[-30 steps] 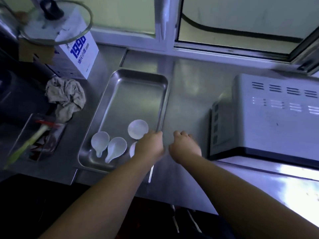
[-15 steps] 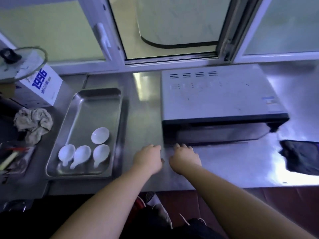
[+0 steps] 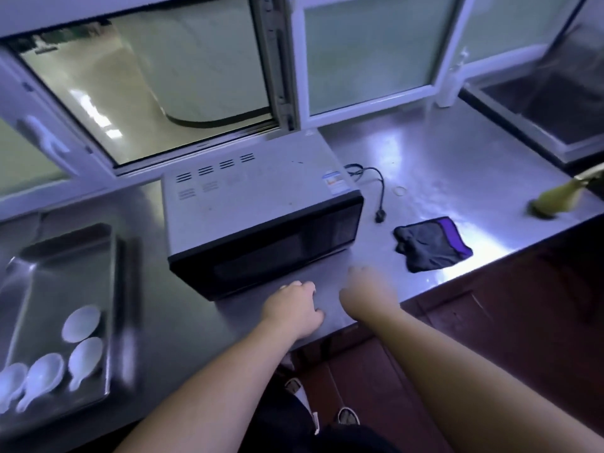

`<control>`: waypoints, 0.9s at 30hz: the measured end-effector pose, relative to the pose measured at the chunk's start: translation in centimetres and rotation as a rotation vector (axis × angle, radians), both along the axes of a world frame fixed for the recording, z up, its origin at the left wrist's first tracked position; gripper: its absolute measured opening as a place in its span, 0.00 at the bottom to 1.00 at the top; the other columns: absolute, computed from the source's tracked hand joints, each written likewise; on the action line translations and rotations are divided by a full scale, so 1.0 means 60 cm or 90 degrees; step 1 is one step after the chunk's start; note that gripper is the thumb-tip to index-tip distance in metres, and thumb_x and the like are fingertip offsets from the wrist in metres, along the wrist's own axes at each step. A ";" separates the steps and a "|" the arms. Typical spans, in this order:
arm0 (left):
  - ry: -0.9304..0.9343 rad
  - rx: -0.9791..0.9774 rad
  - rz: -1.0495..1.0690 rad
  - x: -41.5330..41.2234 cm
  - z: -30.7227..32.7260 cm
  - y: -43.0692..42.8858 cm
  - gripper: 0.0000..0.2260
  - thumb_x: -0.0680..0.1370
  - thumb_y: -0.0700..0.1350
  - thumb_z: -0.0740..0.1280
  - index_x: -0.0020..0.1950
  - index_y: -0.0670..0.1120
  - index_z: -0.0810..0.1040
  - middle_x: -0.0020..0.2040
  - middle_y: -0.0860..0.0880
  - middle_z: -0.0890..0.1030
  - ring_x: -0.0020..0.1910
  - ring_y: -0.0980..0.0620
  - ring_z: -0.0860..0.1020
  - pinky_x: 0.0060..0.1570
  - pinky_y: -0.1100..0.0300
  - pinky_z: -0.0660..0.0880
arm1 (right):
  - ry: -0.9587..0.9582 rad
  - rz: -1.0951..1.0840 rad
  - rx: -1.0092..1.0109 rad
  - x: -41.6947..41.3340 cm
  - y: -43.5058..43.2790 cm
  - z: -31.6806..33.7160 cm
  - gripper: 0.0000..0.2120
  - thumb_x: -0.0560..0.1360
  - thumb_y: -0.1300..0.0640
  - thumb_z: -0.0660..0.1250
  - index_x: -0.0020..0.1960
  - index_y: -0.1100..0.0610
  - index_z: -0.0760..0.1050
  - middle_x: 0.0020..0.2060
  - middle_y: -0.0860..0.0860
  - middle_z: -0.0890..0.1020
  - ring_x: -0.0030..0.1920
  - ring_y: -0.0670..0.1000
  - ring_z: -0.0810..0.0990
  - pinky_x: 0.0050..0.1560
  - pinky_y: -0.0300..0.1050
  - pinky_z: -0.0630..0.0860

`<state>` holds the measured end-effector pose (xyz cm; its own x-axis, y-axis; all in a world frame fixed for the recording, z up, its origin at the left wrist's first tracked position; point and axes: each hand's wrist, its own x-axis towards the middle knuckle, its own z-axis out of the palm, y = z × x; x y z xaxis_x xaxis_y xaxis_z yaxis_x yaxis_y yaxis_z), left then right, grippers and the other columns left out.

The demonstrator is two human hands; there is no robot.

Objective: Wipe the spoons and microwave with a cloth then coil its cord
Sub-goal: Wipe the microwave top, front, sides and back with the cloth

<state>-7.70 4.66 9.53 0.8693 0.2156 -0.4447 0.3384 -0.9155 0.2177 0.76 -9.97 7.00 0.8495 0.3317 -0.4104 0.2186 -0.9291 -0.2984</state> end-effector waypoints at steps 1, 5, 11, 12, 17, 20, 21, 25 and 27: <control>-0.001 0.000 -0.015 0.014 0.000 -0.012 0.21 0.79 0.57 0.63 0.70 0.52 0.72 0.67 0.51 0.74 0.66 0.47 0.73 0.52 0.52 0.75 | 0.000 -0.018 0.000 0.008 -0.015 0.000 0.20 0.79 0.53 0.56 0.70 0.54 0.66 0.64 0.55 0.72 0.63 0.60 0.70 0.53 0.53 0.71; -0.001 0.003 -0.070 0.078 -0.004 -0.049 0.21 0.79 0.56 0.62 0.71 0.52 0.72 0.67 0.50 0.75 0.65 0.46 0.74 0.53 0.51 0.76 | 0.007 -0.085 -0.013 0.041 -0.064 -0.005 0.20 0.79 0.52 0.57 0.69 0.54 0.66 0.64 0.55 0.72 0.63 0.60 0.70 0.55 0.55 0.72; -0.009 -0.011 -0.146 0.184 -0.010 -0.085 0.21 0.80 0.56 0.62 0.72 0.52 0.72 0.68 0.49 0.74 0.65 0.46 0.74 0.57 0.50 0.77 | 0.003 -0.177 -0.031 0.110 -0.114 -0.004 0.20 0.79 0.50 0.57 0.70 0.54 0.66 0.64 0.54 0.72 0.63 0.59 0.70 0.53 0.54 0.72; -0.009 -0.018 -0.157 0.199 -0.013 -0.090 0.21 0.80 0.55 0.62 0.72 0.52 0.72 0.69 0.49 0.74 0.66 0.46 0.74 0.57 0.50 0.76 | 0.003 -0.196 -0.028 0.122 -0.122 -0.005 0.20 0.79 0.50 0.57 0.69 0.54 0.66 0.64 0.54 0.72 0.63 0.59 0.69 0.54 0.54 0.73; 0.016 -0.034 -0.207 0.260 -0.040 -0.119 0.22 0.79 0.55 0.62 0.72 0.51 0.73 0.69 0.48 0.76 0.66 0.45 0.75 0.59 0.49 0.77 | 0.022 -0.267 -0.030 0.161 -0.162 -0.023 0.16 0.79 0.50 0.58 0.65 0.54 0.67 0.64 0.55 0.72 0.63 0.59 0.70 0.55 0.55 0.72; 0.040 -0.039 -0.211 0.287 -0.056 -0.138 0.22 0.78 0.55 0.62 0.71 0.52 0.73 0.68 0.49 0.76 0.66 0.45 0.75 0.59 0.49 0.77 | 0.035 -0.287 -0.038 0.181 -0.191 -0.039 0.15 0.79 0.50 0.58 0.64 0.54 0.67 0.63 0.55 0.72 0.62 0.60 0.70 0.56 0.54 0.72; 0.047 -0.039 -0.209 0.298 -0.061 -0.144 0.21 0.78 0.55 0.62 0.71 0.52 0.73 0.68 0.49 0.76 0.66 0.45 0.75 0.59 0.49 0.77 | 0.038 -0.291 -0.039 0.191 -0.201 -0.045 0.15 0.79 0.50 0.58 0.64 0.54 0.66 0.63 0.55 0.73 0.62 0.60 0.70 0.56 0.54 0.72; 0.060 -0.037 -0.178 0.348 -0.078 -0.171 0.21 0.78 0.55 0.62 0.70 0.52 0.73 0.68 0.49 0.76 0.65 0.44 0.75 0.57 0.52 0.76 | 0.046 -0.266 -0.040 0.251 -0.232 -0.071 0.18 0.80 0.48 0.58 0.67 0.54 0.65 0.63 0.55 0.72 0.62 0.61 0.71 0.54 0.54 0.71; 0.067 -0.034 -0.148 0.373 -0.087 -0.186 0.21 0.78 0.55 0.62 0.70 0.52 0.73 0.68 0.50 0.76 0.65 0.45 0.76 0.55 0.52 0.76 | 0.057 -0.228 -0.023 0.287 -0.243 -0.085 0.20 0.80 0.48 0.58 0.69 0.54 0.63 0.63 0.56 0.72 0.63 0.61 0.70 0.54 0.53 0.70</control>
